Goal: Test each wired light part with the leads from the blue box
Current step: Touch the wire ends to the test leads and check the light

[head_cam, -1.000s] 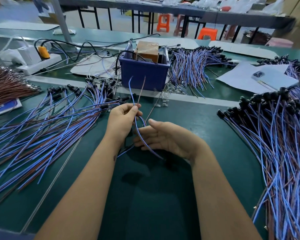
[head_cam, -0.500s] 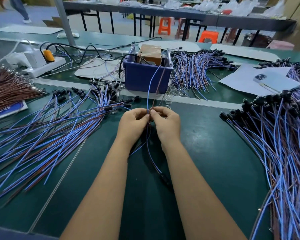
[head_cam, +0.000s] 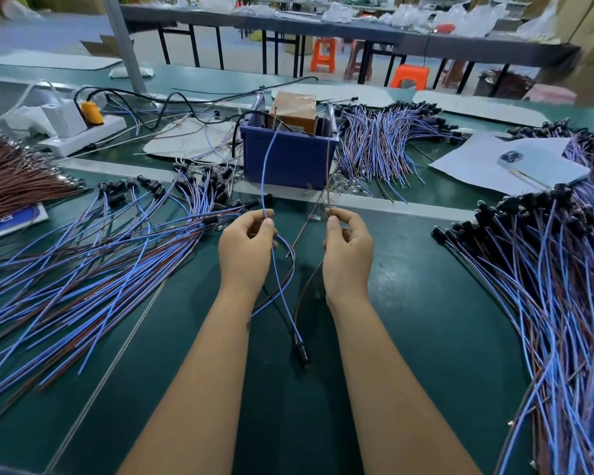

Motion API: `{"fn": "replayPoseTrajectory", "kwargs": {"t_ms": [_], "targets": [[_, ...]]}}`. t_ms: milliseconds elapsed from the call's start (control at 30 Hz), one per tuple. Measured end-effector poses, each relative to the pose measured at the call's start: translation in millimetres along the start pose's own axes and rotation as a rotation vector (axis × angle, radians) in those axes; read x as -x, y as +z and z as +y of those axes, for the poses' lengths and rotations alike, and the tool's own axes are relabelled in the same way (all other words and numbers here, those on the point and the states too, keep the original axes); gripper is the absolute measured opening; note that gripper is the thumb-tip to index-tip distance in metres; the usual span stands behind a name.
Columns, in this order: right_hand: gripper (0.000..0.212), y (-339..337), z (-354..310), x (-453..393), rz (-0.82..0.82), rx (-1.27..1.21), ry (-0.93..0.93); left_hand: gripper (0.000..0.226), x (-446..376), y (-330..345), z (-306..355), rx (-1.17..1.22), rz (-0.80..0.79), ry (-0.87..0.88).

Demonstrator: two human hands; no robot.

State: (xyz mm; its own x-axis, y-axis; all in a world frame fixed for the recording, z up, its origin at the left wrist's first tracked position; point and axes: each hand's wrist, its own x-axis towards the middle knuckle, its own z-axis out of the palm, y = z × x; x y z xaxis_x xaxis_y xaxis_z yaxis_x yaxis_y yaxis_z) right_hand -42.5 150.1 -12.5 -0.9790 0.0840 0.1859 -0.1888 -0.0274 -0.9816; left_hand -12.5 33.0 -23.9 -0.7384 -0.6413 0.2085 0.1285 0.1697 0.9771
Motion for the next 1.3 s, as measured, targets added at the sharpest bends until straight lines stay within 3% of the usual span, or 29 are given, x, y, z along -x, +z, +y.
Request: {"fn": "replayPoseTrajectory", "kwargs": {"t_ms": [300,1300], "targets": [[0.028,-2,5,-3,-0.036,0.019,0.066,0.022,-1,-1,-3,0.001,0.031,-0.04],[0.028,-1,6,-7,-0.066,-0.016,0.052,0.014,-13,5,-14,-0.091,0.041,-0.125]]}}
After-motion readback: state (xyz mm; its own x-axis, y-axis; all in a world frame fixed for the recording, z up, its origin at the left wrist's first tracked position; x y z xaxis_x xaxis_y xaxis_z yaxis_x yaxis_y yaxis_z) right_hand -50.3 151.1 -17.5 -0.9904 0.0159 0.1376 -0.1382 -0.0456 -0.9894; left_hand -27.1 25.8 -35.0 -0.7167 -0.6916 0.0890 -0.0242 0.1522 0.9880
